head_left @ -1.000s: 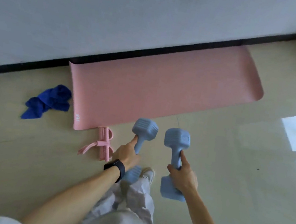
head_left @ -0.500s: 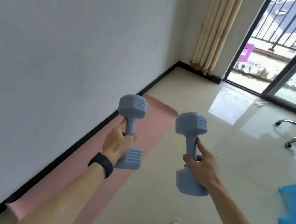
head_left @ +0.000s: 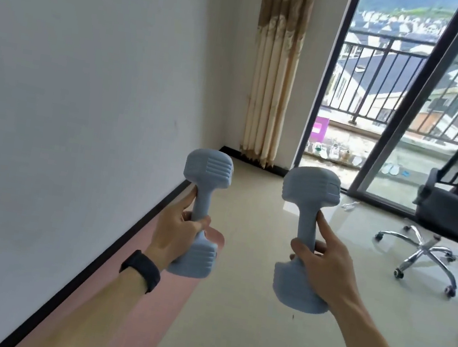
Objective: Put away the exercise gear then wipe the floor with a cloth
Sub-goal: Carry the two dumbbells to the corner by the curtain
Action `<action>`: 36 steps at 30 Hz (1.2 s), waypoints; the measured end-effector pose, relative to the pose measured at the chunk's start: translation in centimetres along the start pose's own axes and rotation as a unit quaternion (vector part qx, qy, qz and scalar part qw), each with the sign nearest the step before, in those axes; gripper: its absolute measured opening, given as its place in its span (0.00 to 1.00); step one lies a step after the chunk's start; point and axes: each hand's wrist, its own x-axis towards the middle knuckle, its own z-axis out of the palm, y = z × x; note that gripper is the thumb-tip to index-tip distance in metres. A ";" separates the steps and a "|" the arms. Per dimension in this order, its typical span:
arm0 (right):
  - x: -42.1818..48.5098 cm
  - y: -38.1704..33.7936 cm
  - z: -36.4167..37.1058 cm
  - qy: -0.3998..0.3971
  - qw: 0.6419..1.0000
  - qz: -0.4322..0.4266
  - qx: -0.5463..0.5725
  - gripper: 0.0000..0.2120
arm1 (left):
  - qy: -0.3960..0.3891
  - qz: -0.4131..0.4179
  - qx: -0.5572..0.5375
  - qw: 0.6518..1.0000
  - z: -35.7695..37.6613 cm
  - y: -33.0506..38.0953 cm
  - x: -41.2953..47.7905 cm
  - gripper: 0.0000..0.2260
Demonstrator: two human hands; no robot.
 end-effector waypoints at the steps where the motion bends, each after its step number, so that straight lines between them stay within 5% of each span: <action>1: 2.1 -0.2 -0.4 0.004 1.000 -0.001 0.002 0.35 | -0.004 -0.002 -0.004 1.000 0.8 0.2 1.9 0.23; 21: 48.0 0.0 0.1 0.093 0.992 0.086 0.028 0.35 | -0.095 -0.013 -0.058 0.994 11.4 5.5 52.8 0.21; 36: 85.2 7.1 -3.6 0.035 0.989 0.141 -0.004 0.34 | -0.106 -0.117 -0.022 0.987 28.3 5.6 84.7 0.19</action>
